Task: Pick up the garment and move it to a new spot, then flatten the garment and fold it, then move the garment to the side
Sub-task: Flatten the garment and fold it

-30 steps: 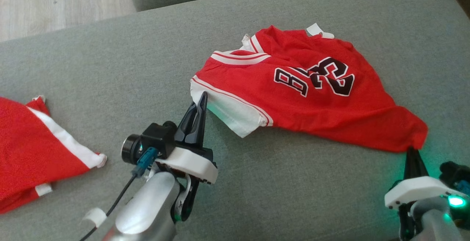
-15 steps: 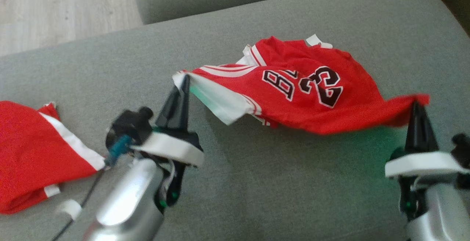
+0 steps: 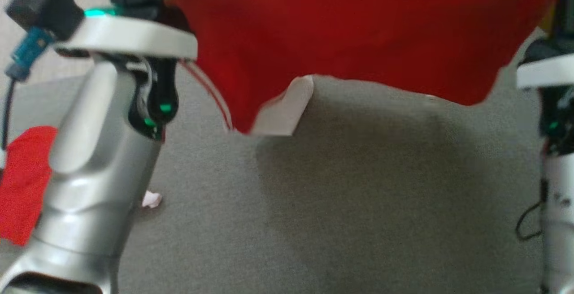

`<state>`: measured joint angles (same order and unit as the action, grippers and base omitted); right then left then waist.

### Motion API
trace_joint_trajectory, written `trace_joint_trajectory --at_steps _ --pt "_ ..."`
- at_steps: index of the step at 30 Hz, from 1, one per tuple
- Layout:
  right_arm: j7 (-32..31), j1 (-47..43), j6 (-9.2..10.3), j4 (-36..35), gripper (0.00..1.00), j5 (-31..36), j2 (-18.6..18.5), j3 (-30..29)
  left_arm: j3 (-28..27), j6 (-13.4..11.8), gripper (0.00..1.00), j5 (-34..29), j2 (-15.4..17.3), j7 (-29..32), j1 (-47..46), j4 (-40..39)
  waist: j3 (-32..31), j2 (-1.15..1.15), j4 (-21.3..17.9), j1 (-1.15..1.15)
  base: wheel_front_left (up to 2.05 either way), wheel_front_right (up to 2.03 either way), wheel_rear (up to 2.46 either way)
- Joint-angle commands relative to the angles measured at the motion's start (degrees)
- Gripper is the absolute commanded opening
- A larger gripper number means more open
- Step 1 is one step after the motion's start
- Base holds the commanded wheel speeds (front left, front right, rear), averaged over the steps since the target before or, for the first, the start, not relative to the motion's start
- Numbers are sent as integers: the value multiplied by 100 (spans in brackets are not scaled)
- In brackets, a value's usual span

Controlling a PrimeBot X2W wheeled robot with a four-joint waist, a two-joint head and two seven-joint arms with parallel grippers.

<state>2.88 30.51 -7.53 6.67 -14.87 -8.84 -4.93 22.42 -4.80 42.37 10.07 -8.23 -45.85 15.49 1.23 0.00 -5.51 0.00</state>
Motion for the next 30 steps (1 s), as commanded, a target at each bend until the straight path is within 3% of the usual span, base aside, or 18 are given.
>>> trace_joint_trajectory --at_steps 1,6,12,17,21,25,30 --pt "-53 285 4 -237 0 -12 -67 150 -239 -11 0 -13 153 9 -398 -191 -64 0 66 0 0 0 0" --pt "-197 624 4 -553 0 -7 -319 234 -314 -39 0 -17 197 41 -720 -451 -156 0 154 0 0 0 0" --pt "-415 239 4 -1091 0 -144 -487 124 -379 -136 0 55 431 272 -445 -1062 -108 0 226 0 0 0 0" --pt "-644 -201 4 -1727 0 -95 -531 -93 -421 -298 0 127 669 629 -171 -1817 186 0 278 0 0 0 0" --pt "-979 -188 4 -2066 0 208 -515 -291 -388 -283 0 135 779 910 -467 -2085 635 0 288 0 0 0 0" --pt "-1080 723 4 -1635 0 410 -733 22 -407 -210 0 57 838 1191 -1511 -1328 1440 0 143 0 0 0 0" --pt "-576 2316 4 46 0 702 -919 780 -288 82 0 -297 929 1160 -2932 200 1955 0 -78 0 0 0 0"
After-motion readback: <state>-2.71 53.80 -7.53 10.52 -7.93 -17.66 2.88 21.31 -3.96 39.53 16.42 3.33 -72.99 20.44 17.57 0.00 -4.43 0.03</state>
